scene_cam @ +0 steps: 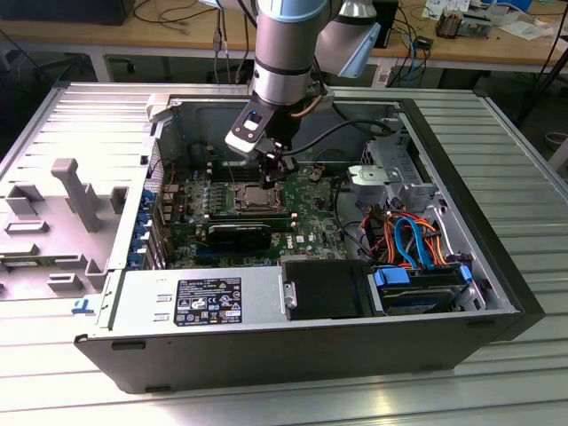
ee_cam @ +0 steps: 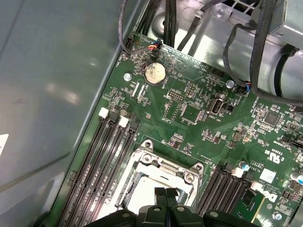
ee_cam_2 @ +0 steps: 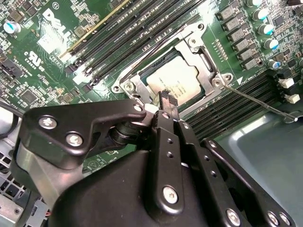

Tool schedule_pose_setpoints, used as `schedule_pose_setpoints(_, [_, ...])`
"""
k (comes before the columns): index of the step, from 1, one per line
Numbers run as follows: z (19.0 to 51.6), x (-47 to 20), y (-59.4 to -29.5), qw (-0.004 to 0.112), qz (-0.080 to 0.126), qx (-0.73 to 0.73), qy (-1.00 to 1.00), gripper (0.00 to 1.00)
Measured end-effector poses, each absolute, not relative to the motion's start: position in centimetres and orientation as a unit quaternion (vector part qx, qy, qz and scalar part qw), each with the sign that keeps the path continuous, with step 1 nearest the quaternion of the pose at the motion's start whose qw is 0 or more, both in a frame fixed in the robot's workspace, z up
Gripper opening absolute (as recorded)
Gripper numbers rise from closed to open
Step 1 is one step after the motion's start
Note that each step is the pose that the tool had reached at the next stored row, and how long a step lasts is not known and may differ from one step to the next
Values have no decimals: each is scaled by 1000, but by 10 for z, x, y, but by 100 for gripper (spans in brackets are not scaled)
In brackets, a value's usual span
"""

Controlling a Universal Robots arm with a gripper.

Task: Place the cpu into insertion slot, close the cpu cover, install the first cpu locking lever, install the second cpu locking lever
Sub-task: 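Install the first cpu locking lever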

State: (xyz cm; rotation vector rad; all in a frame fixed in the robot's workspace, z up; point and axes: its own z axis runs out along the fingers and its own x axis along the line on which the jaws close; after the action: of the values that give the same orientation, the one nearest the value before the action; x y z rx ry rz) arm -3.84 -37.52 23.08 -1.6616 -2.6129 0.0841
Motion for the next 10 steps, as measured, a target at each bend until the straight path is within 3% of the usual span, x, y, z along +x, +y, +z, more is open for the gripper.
schedule_pose_setpoints(10, [231,-38,-375,22,27,-526,-850,11])
